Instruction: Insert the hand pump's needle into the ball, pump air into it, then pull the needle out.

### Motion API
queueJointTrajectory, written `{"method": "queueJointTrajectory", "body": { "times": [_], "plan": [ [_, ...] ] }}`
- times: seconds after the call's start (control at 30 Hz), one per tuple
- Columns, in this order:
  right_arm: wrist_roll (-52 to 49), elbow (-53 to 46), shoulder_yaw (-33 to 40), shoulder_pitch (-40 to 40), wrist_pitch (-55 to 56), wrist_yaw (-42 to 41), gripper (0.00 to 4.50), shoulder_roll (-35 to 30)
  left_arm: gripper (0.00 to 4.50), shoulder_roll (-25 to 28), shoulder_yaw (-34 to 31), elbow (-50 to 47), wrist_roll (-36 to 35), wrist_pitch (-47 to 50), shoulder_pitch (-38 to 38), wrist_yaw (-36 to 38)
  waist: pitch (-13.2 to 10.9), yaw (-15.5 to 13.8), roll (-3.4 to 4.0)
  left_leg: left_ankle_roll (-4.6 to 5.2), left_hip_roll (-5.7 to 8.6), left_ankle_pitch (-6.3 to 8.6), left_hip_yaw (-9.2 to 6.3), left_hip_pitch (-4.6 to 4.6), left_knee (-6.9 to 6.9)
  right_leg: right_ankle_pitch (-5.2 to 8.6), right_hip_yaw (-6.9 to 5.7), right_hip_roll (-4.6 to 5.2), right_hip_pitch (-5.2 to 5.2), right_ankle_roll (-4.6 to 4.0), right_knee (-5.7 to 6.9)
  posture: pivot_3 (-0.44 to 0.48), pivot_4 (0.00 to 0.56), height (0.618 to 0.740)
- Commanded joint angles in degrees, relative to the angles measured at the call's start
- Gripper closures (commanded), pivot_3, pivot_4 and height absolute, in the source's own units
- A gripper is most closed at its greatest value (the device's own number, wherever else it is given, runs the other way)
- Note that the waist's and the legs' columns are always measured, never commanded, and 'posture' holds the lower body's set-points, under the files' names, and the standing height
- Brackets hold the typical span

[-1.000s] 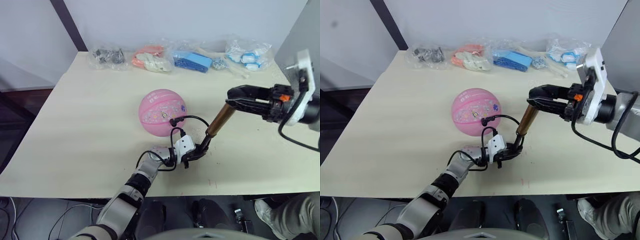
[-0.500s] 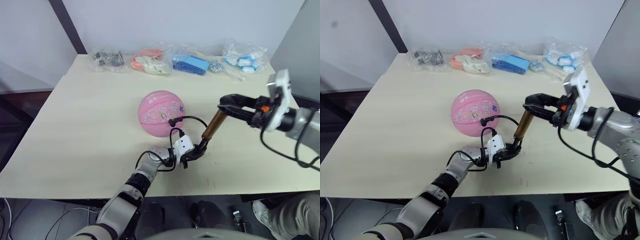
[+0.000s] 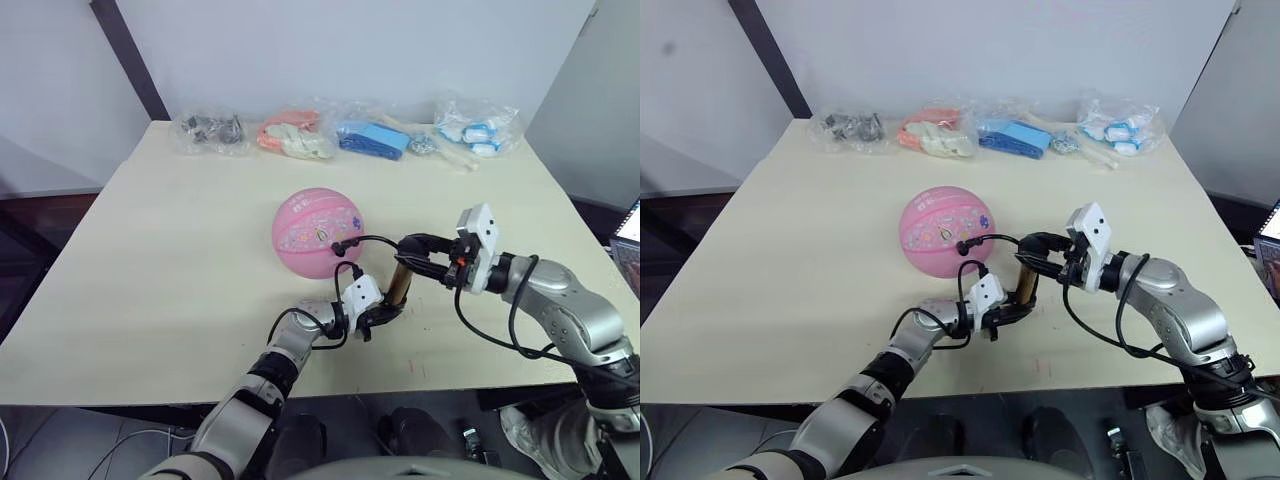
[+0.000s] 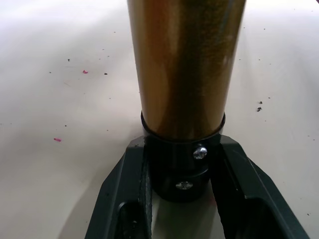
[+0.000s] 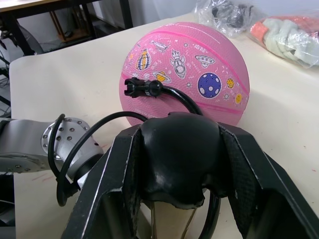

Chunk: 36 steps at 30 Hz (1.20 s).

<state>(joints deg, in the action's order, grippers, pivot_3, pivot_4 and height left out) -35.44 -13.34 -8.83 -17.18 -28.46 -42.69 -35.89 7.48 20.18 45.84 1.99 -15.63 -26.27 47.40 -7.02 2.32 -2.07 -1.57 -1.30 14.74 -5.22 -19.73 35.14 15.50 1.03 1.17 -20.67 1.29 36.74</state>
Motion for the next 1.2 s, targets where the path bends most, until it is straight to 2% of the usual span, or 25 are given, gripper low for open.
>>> {"method": "queueJointTrajectory", "body": {
  "times": [0.03,0.1,0.17,0.23,0.27,0.37,0.5,0.67,0.77,1.0,1.13,1.2],
  "plan": [
    [-0.6,-0.8,2.9,1.7,-7.4,-0.6,2.82,-4.4,3.39,3.0,0.6,4.2,2.9,3.8,3.8,0.1,-0.1,-0.1,0.16,0.0,0.02,-0.01,0.03,-0.01,0.0,0.0,-0.03,-0.01,-0.05,0.0,0.0,0.0,0.15,0.74],
    [-2.7,-3.4,5.5,0.8,-9.1,-1.0,2.82,-5.5,3.39,3.0,0.7,3.9,2.9,4.0,4.0,0.2,-0.2,-0.2,0.22,0.12,0.1,-0.08,0.12,-0.02,0.0,-0.01,-0.14,-0.09,-0.09,0.02,-0.02,0.0,0.15,0.74],
    [-5.5,-6.3,8.5,-0.3,-11.2,-0.9,2.82,-6.8,3.39,3.0,0.8,3.3,2.8,4.3,4.3,0.2,-0.5,-0.3,0.58,0.22,0.22,-0.15,0.19,-0.2,0.0,-0.13,-0.13,-0.16,-0.28,0.22,-0.03,0.0,0.15,0.74],
    [-13.6,-10.5,15.4,-3.8,-15.9,0.3,2.82,-9.4,3.39,2.8,1.0,3.3,2.8,4.5,4.1,0.4,-0.6,-0.5,0.8,0.23,0.33,-0.16,0.23,-0.62,0.03,-0.15,-0.09,-0.13,-0.66,0.26,-0.02,0.0,0.15,0.74],
    [-16.3,-11.7,17.6,-4.9,-17.6,0.9,2.82,-10.2,3.39,2.8,1.0,3.2,2.8,4.6,4.1,0.5,-0.7,-0.6,0.84,0.23,0.37,-0.17,0.2,-1.05,0.17,-0.18,-0.1,-0.13,-1.01,0.29,0.01,0.0,0.15,0.74],
    [-22.5,-13.4,22.1,-7.9,-21.9,2.8,2.82,-12.3,3.39,2.7,1.1,3.4,2.9,4.7,3.9,0.7,-1.1,-0.8,0.67,0.25,0.48,-0.17,0.2,-1.11,0.19,-0.2,-0.07,-0.05,-1.04,0.29,0.0,0.0,0.15,0.74],
    [-27.7,-14.5,26.6,-12.5,-25.1,5.5,2.82,-15.5,3.39,2.8,1.2,3.2,2.9,4.7,3.9,1.0,-1.5,-1.0,0.53,0.26,0.48,-0.16,0.17,-1.11,0.2,-0.19,-0.1,-0.04,-1.03,0.3,-0.01,0.0,0.15,0.74],
    [-30.6,-14.7,28.7,-15.2,-26.9,7.9,2.82,-18.3,3.39,3.0,1.2,2.7,2.9,4.7,4.2,1.4,-1.7,-1.0,0.56,0.26,0.45,-0.16,0.17,-1.12,0.2,-0.19,-0.13,-0.07,-1.04,0.3,-0.01,0.0,0.15,0.74],
    [-29.9,-15.2,26.8,-13.6,-26.8,8.7,2.82,-17.9,3.39,2.9,1.3,2.4,2.9,4.9,4.2,1.7,-1.7,-1.0,0.55,0.26,0.45,-0.16,0.18,-1.12,0.2,-0.19,-0.11,-0.07,-1.04,0.3,-0.01,0.0,0.15,0.74],
    [-14.1,-12.0,13.0,-2.0,-19.5,6.2,2.82,-14.9,3.39,2.8,1.4,1.9,2.8,5.3,4.0,1.7,-1.5,-1.1,0.26,0.26,0.37,-0.16,0.23,-0.99,0.19,-0.19,-0.1,-0.13,-0.95,0.31,-0.01,0.0,0.15,0.74],
    [-7.4,-6.2,5.4,1.8,-14.6,5.1,2.82,-9.3,3.39,3.1,1.3,1.8,2.8,5.1,4.3,1.6,-0.9,-0.7,-0.17,0.25,0.24,-0.16,0.23,-0.92,0.18,-0.17,-0.13,-0.21,-0.82,0.28,0.0,0.0,0.15,0.74],
    [-4.3,-4.2,3.1,2.4,-12.6,4.2,2.82,-8.1,3.39,3.1,1.4,1.8,2.9,5.0,4.5,1.5,-0.8,-0.5,-0.04,0.25,0.21,-0.16,0.22,-0.88,0.18,-0.17,-0.15,-0.22,-0.83,0.28,0.0,0.0,0.15,0.74]
  ]
}}
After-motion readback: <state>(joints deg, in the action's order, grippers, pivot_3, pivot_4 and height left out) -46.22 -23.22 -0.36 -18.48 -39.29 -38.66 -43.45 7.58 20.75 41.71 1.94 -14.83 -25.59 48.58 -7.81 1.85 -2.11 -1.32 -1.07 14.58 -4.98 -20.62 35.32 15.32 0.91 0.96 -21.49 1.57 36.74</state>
